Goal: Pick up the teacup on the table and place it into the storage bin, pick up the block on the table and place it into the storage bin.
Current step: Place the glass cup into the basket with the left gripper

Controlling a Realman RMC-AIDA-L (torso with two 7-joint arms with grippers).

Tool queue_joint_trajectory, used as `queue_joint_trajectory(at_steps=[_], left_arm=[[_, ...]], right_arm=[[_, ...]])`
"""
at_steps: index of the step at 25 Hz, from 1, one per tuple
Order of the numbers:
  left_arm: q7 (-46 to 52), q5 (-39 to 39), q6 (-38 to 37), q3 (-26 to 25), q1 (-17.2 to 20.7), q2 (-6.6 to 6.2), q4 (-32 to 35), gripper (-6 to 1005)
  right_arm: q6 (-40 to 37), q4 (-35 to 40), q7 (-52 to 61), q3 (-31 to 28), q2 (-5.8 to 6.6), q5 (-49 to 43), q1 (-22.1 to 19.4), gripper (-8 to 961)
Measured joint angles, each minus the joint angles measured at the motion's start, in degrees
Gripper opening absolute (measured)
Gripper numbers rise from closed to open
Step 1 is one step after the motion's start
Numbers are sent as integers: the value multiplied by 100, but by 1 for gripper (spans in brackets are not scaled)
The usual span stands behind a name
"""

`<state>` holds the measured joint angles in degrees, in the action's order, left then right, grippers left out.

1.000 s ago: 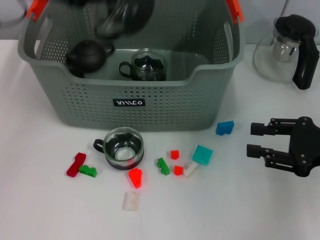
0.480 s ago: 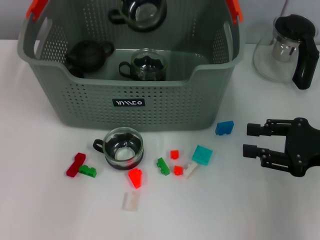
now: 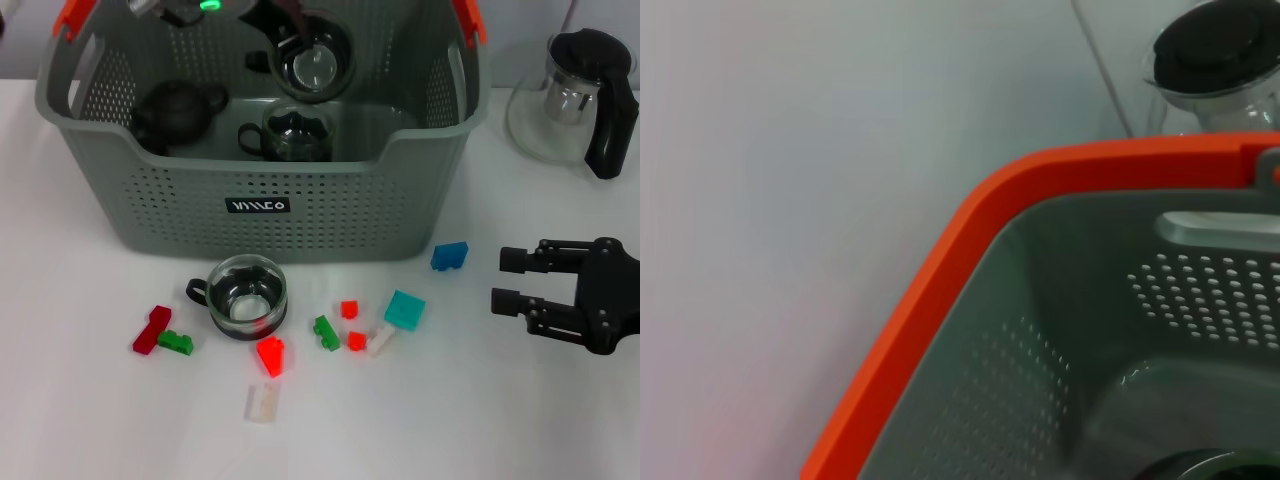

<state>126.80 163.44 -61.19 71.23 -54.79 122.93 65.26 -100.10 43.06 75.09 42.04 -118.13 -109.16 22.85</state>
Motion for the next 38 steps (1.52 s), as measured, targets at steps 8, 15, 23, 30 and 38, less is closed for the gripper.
queue_joint_trajectory(at_steps=[8,15,23,30,38], left_arm=[[2,15,714,344,240,63,-230,125],[-2,20,1091,477,221,15,-664,135],[-2,21,1357,514,111,-80,-1043,147],[-6,30,1311,526,104,-152,-1149,157],[-15,30,1186,533,148,-190,-1186,169]], right_arm=[[-1,-72,34,-39,16,0,-11,533],[-1,-86,38,-38,18,0,-9,533],[-1,-88,46,-38,18,-9,2,533],[-1,-88,49,-38,18,-9,0,533],[-1,-88,49,-46,18,-9,14,533]])
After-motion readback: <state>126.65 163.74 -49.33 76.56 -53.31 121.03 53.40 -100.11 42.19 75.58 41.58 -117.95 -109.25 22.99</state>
